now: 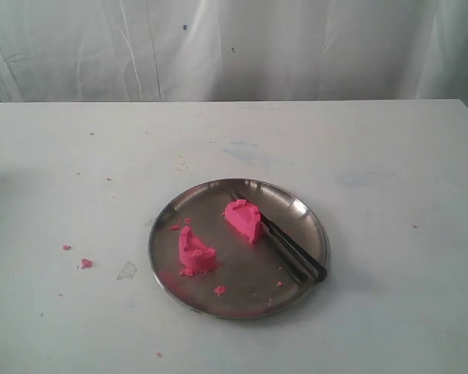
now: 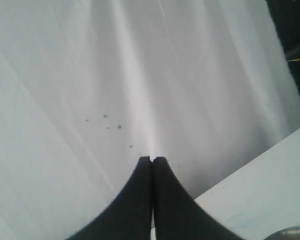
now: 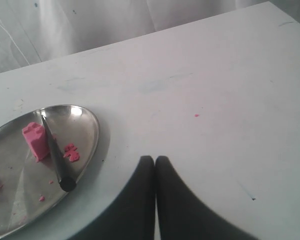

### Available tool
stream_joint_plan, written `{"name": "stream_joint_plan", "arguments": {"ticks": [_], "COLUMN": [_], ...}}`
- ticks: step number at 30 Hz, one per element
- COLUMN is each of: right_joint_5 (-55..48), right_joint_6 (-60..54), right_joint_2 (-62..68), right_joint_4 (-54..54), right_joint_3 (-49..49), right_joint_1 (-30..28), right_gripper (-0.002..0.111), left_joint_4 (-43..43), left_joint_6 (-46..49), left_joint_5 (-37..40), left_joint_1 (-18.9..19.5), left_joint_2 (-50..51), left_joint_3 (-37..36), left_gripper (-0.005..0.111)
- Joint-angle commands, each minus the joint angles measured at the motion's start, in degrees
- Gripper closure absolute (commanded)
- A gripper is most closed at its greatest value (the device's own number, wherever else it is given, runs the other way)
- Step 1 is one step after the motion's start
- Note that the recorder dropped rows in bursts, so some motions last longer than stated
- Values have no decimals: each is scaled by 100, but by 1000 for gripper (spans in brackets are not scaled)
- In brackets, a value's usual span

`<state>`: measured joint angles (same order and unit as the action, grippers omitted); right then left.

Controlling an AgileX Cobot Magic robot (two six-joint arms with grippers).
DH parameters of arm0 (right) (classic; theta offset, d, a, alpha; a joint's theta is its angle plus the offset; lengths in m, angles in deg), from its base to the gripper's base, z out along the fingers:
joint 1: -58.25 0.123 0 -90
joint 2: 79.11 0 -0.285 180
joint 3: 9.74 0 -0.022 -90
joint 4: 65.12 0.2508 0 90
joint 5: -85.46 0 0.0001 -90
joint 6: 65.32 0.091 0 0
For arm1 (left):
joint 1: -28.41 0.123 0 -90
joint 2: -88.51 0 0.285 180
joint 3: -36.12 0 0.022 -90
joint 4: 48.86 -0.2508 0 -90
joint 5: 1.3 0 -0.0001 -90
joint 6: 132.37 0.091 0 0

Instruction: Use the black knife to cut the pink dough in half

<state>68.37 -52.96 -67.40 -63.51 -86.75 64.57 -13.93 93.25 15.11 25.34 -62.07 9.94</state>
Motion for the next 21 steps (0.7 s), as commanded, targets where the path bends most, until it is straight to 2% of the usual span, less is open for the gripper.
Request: {"name": "stream_joint_plan", "arguments": {"ticks": [1,3,5,6,9,13,16,19,21], "right_joint_5": [57,57,57,57,57,57,57,57,57], "right_joint_6": [-66,-66,-66,-66,-66,-66,-66,-66,-66], "right_joint_2": [-44,-44,-44,-44,-44,-44,-44,-44,-44], "right_joint_4": [25,25,25,25,25,25,25,25,25], "right_joint_3": [-21,-21,-21,-21,-21,-21,-21,-21,-21], "right_joint_1": [-50,-50,-50,-50,-50,-50,-50,-50,-50], "right_gripper": [108,108,108,108,108,108,108,108,108], "left_joint_4": [-223,150,1033,1513,2383,2476,2364,2353,2422], "left_joint_6": [-111,-521,-556,-455,-134,291,801,1716,1889], "left_joint_5": [907,702,314,89,-517,-1002,-998,-726,-663], "left_joint_1": [1098,1604,1894,1908,1539,707,352,240,240], "left_joint_2": [-553,-567,-567,-580,-758,-1104,-1152,-1152,-1152], "left_joint_3": [-141,-492,-1106,-1472,-2515,-3505,-3803,-3844,-3844], "left_gripper": [107,107,107,107,107,107,107,107,107]}}
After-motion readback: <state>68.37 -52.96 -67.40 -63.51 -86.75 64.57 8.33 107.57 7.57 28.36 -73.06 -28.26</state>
